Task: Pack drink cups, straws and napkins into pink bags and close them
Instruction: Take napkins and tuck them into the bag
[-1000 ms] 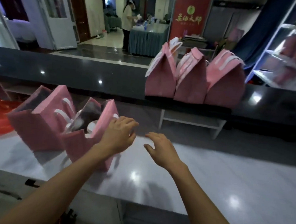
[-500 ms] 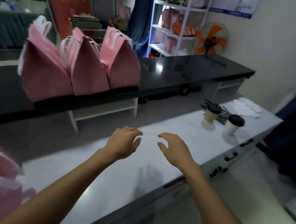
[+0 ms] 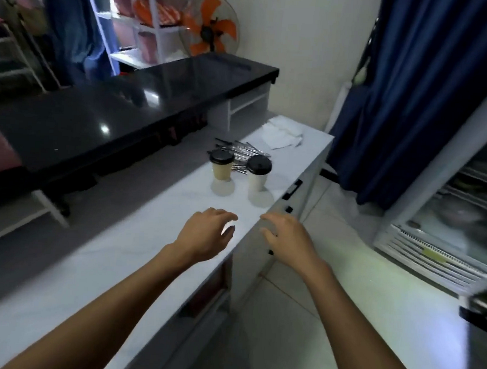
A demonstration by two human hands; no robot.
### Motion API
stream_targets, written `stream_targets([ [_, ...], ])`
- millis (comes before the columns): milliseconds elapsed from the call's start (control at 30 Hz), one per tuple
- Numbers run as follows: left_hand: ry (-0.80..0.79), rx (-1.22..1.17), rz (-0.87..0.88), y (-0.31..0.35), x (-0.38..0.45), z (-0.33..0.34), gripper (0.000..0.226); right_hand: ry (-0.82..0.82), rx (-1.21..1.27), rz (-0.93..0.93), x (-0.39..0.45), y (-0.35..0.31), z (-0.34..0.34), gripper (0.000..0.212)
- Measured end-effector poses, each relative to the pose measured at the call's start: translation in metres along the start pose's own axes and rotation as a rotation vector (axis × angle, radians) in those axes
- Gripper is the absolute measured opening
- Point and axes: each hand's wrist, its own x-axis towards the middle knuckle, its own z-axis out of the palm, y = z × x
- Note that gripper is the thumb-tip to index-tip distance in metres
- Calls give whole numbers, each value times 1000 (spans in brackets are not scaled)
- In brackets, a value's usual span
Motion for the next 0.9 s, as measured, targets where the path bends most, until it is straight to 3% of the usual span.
stream_targets([
  [367,-3,-49,119,104,141,39,34,57,-7,102,45,142,-88,33],
  [667,-4,-103,120,118,231,62,33,50,4,154,105,205,-102,34],
  [900,30,-187,75,112,331,94,33,25,-53,149,205,244,-120,35],
])
